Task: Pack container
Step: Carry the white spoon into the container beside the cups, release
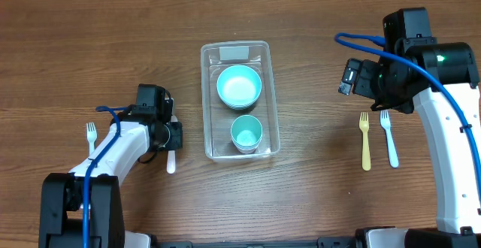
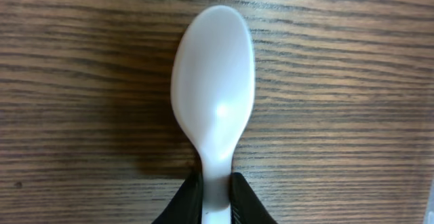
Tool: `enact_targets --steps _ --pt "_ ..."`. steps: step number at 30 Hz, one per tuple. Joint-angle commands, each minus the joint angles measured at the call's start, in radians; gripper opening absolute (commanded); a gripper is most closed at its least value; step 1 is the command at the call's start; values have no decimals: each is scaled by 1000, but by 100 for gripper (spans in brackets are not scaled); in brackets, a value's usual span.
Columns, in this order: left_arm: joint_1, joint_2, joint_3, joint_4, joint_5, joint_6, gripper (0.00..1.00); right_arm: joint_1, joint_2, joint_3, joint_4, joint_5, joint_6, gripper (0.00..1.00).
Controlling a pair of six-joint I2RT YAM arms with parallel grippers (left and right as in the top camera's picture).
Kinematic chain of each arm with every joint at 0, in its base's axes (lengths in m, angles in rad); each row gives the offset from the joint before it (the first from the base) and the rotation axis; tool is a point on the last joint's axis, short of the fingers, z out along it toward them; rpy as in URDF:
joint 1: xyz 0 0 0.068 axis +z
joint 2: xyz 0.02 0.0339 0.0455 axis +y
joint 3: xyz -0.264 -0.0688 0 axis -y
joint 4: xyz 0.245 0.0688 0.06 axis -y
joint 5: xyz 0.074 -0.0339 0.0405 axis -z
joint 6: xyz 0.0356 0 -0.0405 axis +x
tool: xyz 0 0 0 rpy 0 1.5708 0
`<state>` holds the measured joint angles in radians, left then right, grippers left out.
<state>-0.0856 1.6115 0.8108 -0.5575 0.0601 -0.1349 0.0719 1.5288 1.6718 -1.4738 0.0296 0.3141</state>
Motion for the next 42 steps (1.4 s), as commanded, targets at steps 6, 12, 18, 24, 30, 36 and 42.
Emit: enact_targets --steps 6,12,18,24,30,36,42 --pt "-1 4 -3 10 22 -3 4 -4 -19 23 5 6 0 100" --pt "-1 4 28 -5 23 -23 4 -4 -19 23 5 6 0 100" --pt "-1 2 187 -147 31 -26 4 -4 -19 23 5 6 0 100" --pt "-7 2 376 -303 37 -26 4 -4 -19 23 5 6 0 100" --pt "-23 2 436 -360 37 -79 4 -4 -19 23 5 6 0 100" --pt "-40 5 245 -275 -13 -196 41 -4 -19 23 5 6 0 100" --pt "-33 5 91 -159 -15 -318 55 -4 -19 23 5 6 0 100"
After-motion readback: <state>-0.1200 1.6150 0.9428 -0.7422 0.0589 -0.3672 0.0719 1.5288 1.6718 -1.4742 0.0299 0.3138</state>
